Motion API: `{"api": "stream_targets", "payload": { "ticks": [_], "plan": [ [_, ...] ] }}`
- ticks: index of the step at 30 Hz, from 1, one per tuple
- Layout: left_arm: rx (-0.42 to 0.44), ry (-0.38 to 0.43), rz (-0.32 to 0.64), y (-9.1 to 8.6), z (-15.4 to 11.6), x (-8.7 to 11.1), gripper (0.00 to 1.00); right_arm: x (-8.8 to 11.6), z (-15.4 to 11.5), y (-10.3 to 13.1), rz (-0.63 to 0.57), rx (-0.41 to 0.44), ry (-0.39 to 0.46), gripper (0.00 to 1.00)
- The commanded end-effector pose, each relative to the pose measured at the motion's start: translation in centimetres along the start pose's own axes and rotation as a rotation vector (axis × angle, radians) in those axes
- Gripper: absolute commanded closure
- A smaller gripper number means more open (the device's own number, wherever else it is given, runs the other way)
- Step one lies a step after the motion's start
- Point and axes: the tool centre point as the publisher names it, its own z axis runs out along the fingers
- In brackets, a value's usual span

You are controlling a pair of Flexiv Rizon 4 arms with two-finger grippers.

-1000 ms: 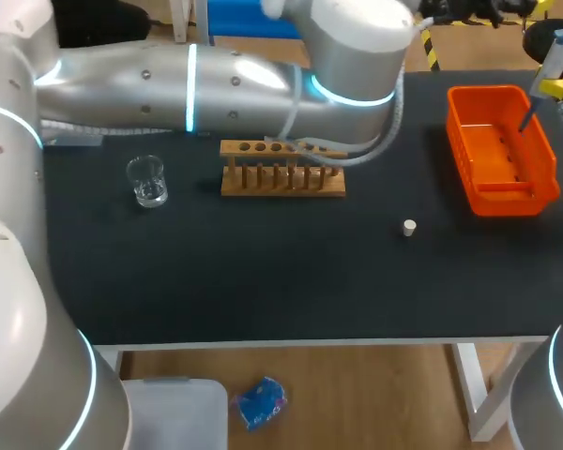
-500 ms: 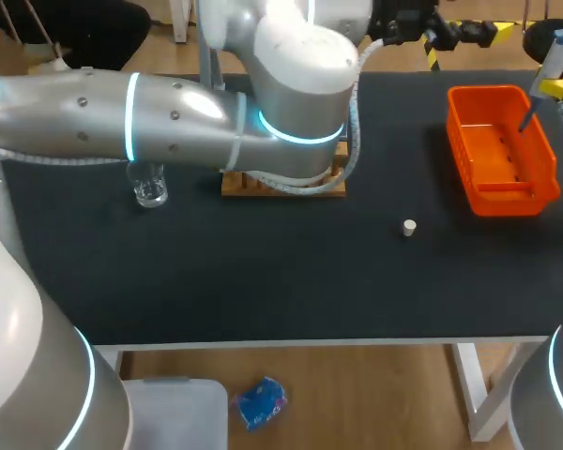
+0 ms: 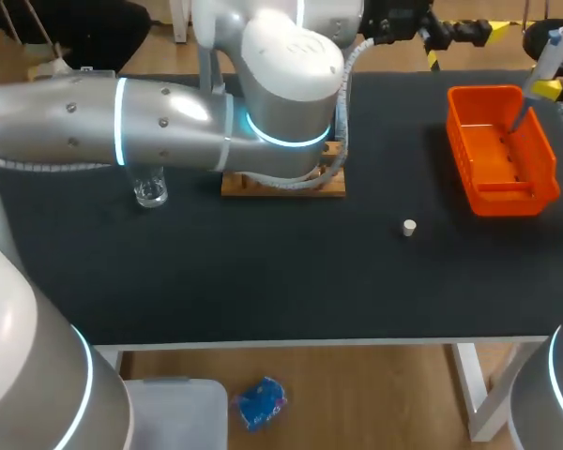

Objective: Invert the test tube, pick up the pipette, mount the tip to pipette, aspirate from beaker and dispense into the tube, eject the tip, return the pipette, and cap with the stopper.

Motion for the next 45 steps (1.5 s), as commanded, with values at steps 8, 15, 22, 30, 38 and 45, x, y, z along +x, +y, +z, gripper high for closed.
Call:
{"api": "stream_targets", "payload": {
  "ticks": [8, 15, 22, 30, 38, 45],
  "plan": [
    [0.836, -0.019, -0.031, 2.7, -6.2, 2.6, 0.00, 1.9, 7.6, 1.3, -0.023, -0.042, 0.118, 1.00],
    [0.853, -0.065, -0.021, 4.7, -9.3, 3.9, 0.00, 4.0, 12.6, 1.5, -0.003, -0.063, 0.206, 1.00],
    [0.886, -0.112, -0.017, 6.4, -12.4, 4.9, 0.00, 6.2, 17.4, 0.5, 0.031, -0.086, 0.292, 1.00],
    [0.897, -0.122, -0.011, 6.6, -12.9, 5.0, 0.00, 6.8, 18.4, 0.6, 0.037, -0.084, 0.301, 1.00],
    [0.897, -0.122, -0.011, 6.6, -12.9, 5.0, 0.00, 6.8, 18.4, 0.6, 0.037, -0.084, 0.301, 1.00],
    [0.882, -0.117, 0.000, 6.7, -13.3, 4.9, 0.00, 7.0, 18.6, 0.6, 0.037, -0.062, 0.299, 1.00]
  ]
}}
